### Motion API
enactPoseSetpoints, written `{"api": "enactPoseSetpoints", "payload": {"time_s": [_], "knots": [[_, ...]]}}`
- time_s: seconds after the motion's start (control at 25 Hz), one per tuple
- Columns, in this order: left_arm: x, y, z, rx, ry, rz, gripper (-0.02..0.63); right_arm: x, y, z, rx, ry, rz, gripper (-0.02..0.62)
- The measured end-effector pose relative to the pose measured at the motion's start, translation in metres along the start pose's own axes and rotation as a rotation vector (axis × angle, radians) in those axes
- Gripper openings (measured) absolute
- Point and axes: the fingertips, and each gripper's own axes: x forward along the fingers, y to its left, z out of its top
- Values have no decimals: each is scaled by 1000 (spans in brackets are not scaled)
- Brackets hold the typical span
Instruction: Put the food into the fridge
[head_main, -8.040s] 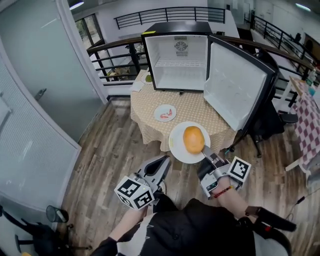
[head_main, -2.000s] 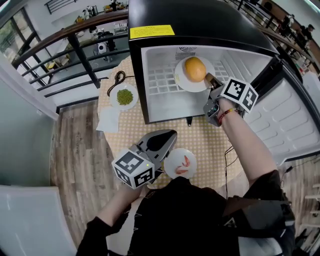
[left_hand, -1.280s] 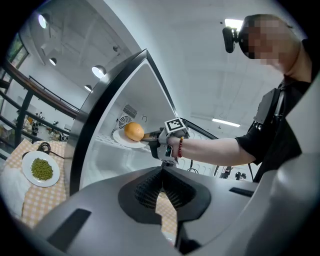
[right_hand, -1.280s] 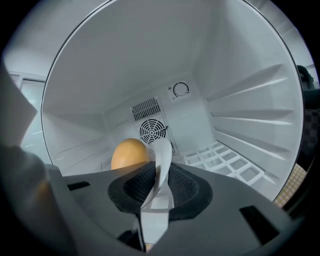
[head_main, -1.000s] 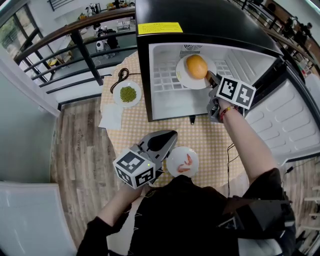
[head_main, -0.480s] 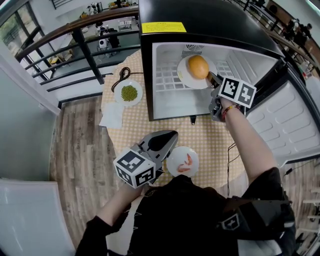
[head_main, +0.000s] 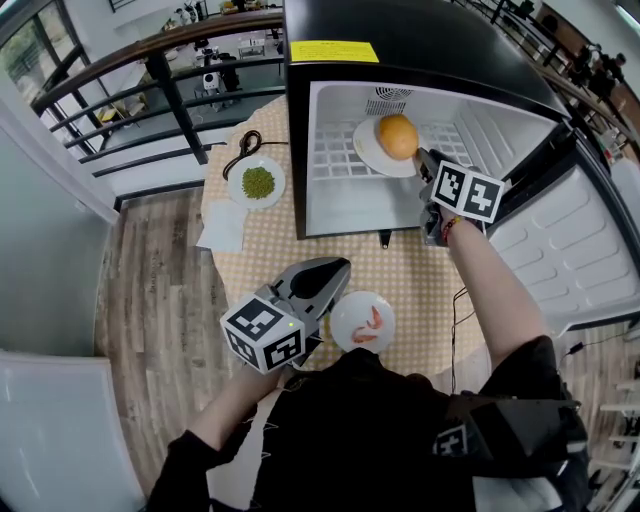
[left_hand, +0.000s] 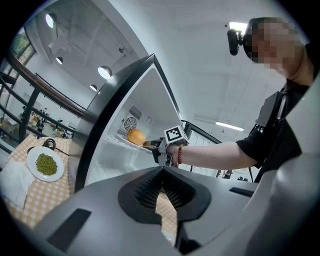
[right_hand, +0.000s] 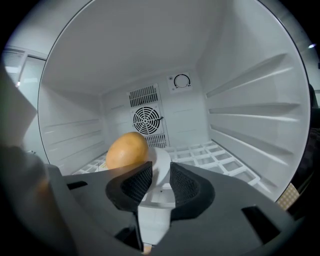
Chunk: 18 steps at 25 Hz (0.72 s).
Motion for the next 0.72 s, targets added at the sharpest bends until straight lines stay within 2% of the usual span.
{"api": "enactPoseSetpoints", "payload": {"time_s": [0.24, 0.52, 0.72], "knots": [[0, 0, -1, -6, 3, 1, 14, 0, 1, 0, -22, 5, -11, 120], [-1, -1, -6, -10, 13, 6, 14, 4, 5, -5, -206, 20, -18, 120], [-4, -1, -6, -4, 21, 17, 14, 3, 5, -3, -209, 16, -26, 120]]}}
